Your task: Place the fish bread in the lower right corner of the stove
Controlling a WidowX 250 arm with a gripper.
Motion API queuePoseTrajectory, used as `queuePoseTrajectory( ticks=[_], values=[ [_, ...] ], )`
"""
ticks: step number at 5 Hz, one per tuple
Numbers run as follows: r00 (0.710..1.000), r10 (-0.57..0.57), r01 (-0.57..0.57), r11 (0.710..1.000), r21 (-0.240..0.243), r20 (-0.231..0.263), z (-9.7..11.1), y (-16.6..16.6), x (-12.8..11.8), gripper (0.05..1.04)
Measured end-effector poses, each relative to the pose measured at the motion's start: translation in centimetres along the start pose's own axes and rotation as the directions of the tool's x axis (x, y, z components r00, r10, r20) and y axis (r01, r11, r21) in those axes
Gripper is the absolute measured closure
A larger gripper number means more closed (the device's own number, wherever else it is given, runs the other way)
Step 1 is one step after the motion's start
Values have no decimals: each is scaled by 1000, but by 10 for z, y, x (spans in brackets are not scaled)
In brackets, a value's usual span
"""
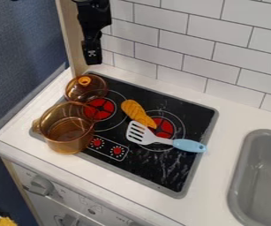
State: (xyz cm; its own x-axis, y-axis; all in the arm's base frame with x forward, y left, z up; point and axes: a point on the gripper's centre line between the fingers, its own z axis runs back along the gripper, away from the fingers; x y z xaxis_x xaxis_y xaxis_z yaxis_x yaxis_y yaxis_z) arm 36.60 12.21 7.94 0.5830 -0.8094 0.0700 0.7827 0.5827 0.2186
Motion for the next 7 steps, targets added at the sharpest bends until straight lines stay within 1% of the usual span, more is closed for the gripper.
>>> queuePoseTrajectory(
  ticks=[1,2,3,4,5,6,7],
  values=[
    [1000,-11,11,1000,-29,-9,-11,-4,-1,84],
    [988,-154,153,987,-53,-16,-10,-11,7,84],
    [952,-305,304,949,-89,2,-15,-21,10,84],
    [884,-462,467,878,-102,67,-20,-35,23,84],
    [817,-566,576,809,-115,114,-21,-48,37,84],
    [775,-615,631,766,-122,146,-26,-61,49,84],
    [742,-648,670,719,-183,173,-45,-72,54,84]
  ],
)
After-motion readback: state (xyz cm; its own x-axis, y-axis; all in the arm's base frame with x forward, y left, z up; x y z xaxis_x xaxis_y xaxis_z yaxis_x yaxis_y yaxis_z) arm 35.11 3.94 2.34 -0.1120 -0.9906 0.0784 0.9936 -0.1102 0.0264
